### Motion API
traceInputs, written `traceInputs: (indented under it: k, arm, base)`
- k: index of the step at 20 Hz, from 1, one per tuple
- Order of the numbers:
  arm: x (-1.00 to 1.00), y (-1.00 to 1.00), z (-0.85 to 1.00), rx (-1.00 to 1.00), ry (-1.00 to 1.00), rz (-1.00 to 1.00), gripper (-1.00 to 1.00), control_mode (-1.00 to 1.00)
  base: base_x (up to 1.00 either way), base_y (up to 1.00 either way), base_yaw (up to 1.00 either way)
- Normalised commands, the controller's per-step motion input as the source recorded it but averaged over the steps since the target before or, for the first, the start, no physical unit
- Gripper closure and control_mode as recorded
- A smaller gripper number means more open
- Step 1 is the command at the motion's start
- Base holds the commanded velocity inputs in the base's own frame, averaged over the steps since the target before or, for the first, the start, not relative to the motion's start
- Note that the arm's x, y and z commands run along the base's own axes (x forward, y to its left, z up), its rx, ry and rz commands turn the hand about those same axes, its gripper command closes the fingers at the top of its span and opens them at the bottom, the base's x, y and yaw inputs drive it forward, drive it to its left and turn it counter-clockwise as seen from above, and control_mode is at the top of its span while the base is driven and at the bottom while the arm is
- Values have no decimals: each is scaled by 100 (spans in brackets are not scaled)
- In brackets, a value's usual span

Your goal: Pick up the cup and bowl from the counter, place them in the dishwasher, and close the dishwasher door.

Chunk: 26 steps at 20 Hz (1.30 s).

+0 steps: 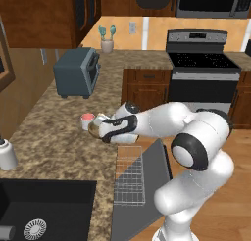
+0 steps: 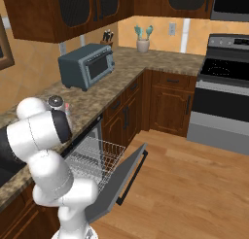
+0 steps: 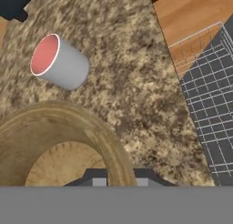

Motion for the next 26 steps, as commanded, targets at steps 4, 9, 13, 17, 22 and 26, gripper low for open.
traceInputs:
  k: [4, 9, 13, 17, 22, 26]
  arm:
    - [-57, -68, 43, 1, 3, 0, 100, -100]
    - [-36, -66, 12, 0, 0, 0, 100, -100]
    - [-10, -62, 17, 0, 0, 0, 100, -100]
    - [0, -51, 12, 0, 2, 0, 100, -100]
    - [0, -16, 1, 0, 14, -9, 100, -100]
    - [0, 0, 0, 6, 20, -26, 100, -100]
  base:
    - [0, 0, 0]
    - [0, 0, 0]
    - [0, 0, 0]
    - [0, 0, 0]
    - [0, 0, 0]
    - [0, 0, 0]
